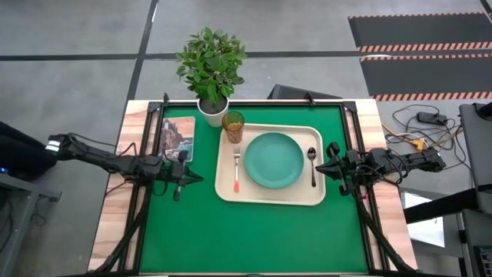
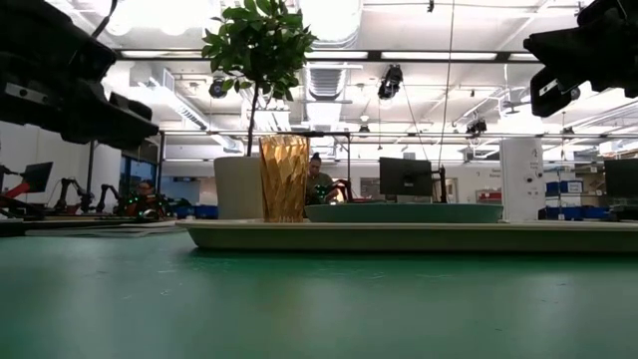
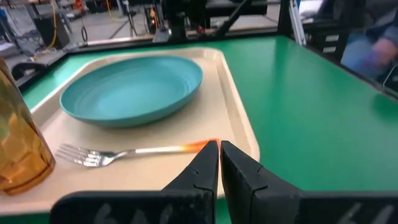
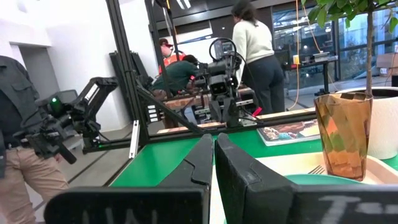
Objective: Pick and place plate/cup/fork/spoon on tray
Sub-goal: Return to Home Position
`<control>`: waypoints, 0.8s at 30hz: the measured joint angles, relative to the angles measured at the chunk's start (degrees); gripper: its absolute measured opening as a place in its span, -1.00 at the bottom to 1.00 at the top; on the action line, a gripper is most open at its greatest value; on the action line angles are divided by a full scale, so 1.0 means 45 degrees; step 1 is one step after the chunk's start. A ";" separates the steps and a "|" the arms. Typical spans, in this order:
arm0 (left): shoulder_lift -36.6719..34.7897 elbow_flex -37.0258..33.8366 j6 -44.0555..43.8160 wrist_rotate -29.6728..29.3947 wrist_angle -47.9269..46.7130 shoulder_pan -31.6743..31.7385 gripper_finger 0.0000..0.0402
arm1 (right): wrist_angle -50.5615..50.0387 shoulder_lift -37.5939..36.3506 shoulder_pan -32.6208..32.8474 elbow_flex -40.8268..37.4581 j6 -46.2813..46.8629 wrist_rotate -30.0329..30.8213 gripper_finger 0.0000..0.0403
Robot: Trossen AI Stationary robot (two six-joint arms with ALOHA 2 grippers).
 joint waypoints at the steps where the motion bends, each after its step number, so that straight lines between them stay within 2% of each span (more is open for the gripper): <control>1: 0.0072 0.0000 0.0001 0.0004 -0.0005 0.0000 -1.00 | 0.0000 0.0000 0.0000 0.0000 0.0000 0.0000 -0.96; 24: 0.1897 -0.0005 -0.0004 0.0064 -0.0002 0.0000 -1.00 | 0.0000 0.0000 0.0000 0.0000 0.0000 0.0000 -0.96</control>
